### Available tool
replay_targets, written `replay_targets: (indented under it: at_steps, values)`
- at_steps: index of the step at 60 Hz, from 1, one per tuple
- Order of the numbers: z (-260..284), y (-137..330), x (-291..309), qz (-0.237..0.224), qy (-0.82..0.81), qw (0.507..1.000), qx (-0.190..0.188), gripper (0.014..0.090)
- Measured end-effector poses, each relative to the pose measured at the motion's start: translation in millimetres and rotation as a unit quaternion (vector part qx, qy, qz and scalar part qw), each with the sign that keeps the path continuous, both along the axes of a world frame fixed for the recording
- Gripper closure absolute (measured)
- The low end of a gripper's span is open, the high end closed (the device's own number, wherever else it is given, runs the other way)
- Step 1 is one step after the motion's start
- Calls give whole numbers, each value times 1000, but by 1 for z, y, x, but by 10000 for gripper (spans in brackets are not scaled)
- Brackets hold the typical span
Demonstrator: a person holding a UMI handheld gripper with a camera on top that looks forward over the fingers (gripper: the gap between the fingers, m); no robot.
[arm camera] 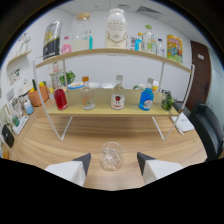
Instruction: Make me a cup of Mount Fuji.
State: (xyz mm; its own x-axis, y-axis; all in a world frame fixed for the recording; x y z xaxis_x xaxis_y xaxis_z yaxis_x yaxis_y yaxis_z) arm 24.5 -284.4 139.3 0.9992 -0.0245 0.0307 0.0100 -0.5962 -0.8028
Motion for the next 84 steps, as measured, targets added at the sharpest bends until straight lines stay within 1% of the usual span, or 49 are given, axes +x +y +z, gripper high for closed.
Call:
replay_targets:
  at_steps: [8,14,19,23,28,32,36,44,50,52,57,67,76,84]
  values:
    - [6,-4,1,-4,0,1000,8,186]
    - [13,-17,-5,-5,7,1000,19,194]
    - [24,-23,-21,0,18,999,44,195]
    - [41,-18,-39,13,24,996,80,193]
    - [65,0,-58,28,27,991,128,193]
    - [79,23,-70,35,29,986,158,180]
    - [86,50,-78,40,30,984,170,186]
    - [87,106,-84,43,27,981,186,221]
    - [76,140,-81,36,18,982,184,278]
    - [72,149,-81,34,16,983,182,308]
    - [60,167,-75,24,10,985,173,407]
    - [43,184,-74,18,9,987,161,668]
    - [44,185,-74,15,-1,985,170,683]
    - [49,179,-81,30,-10,984,176,689]
